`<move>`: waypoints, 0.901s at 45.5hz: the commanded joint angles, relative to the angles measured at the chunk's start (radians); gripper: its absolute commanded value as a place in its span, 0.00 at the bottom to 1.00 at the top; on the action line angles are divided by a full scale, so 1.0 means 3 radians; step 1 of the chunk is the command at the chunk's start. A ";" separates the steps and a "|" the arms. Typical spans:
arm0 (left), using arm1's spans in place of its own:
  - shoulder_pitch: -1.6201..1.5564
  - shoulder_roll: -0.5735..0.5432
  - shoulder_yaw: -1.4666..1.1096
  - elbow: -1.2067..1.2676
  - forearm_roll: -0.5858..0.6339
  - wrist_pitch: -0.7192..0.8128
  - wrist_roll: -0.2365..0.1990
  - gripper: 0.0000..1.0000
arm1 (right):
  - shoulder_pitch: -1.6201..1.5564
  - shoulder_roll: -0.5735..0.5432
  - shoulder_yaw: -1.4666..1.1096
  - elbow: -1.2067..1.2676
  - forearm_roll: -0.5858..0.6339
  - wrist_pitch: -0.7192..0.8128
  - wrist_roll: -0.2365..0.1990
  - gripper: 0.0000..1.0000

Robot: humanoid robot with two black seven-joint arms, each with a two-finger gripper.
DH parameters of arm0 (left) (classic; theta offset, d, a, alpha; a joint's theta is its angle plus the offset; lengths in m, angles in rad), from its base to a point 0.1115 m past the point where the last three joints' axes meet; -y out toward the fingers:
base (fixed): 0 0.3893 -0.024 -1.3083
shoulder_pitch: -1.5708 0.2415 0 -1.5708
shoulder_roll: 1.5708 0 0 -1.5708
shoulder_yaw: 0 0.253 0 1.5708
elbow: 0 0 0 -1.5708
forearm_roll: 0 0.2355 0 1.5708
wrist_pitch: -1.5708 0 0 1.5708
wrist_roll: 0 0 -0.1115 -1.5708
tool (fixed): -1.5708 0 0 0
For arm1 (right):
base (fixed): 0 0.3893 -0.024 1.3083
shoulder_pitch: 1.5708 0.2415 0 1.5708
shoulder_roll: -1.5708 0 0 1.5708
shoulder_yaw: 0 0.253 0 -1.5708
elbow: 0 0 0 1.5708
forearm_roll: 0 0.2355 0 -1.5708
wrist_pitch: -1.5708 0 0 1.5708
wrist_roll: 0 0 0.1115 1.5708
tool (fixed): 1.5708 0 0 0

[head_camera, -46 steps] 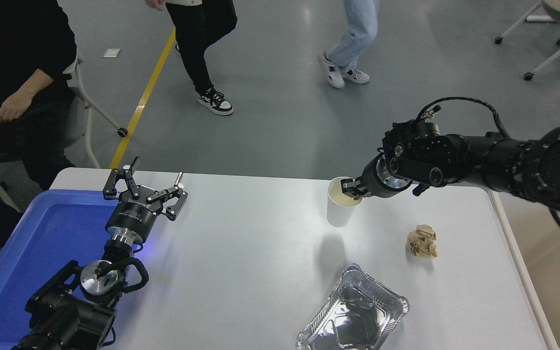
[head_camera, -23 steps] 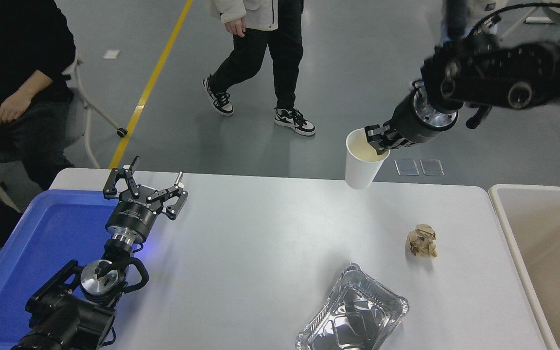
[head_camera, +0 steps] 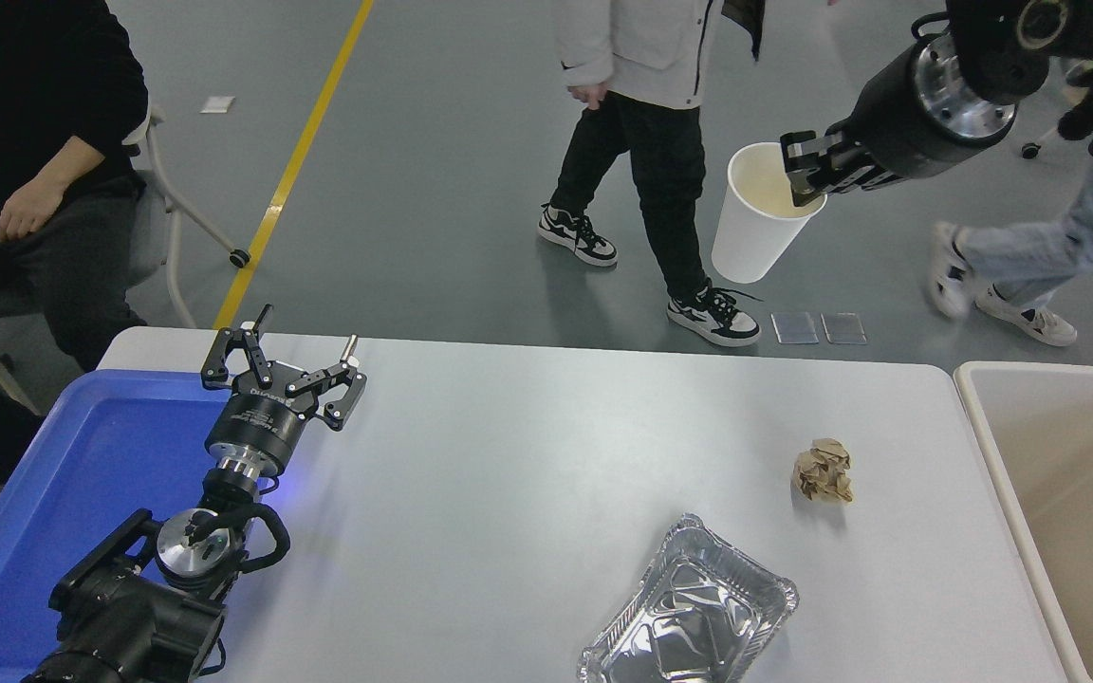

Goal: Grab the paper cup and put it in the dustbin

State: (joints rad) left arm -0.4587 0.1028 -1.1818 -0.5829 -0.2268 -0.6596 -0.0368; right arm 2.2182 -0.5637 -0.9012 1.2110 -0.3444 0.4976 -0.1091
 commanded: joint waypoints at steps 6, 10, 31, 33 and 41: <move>0.0000 0.0000 -0.0003 0.0000 -0.0001 0.0000 0.0000 0.99 | -0.0363 -0.0866 0.0054 -0.0278 -0.0003 -0.0993 -0.0030 0.00; 0.0000 0.0000 0.0002 0.0000 -0.0001 0.0000 0.0000 0.99 | -0.0577 -0.1091 0.0196 -0.0457 0.0008 -0.1229 -0.0030 0.00; 0.0000 0.0000 -0.0003 0.0000 -0.0001 0.0000 0.0000 0.99 | -0.2970 -0.1363 0.2313 -0.2062 0.0054 -0.1638 -0.0025 0.00; 0.0000 0.0000 -0.0003 0.0000 -0.0001 0.0000 0.0000 0.99 | -0.3169 -0.1256 0.2487 -0.2277 0.0054 -0.1618 -0.0025 0.00; 0.0000 0.0000 -0.0003 0.0000 0.0004 0.0000 0.0000 0.99 | -0.3768 -0.0816 0.3131 -0.3018 0.0309 -0.1664 -0.0035 0.00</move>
State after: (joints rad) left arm -0.4587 0.1027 -1.1825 -0.5830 -0.2269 -0.6595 -0.0368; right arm 1.3784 -0.9198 -0.2511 0.5983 -0.3244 0.0232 -0.1171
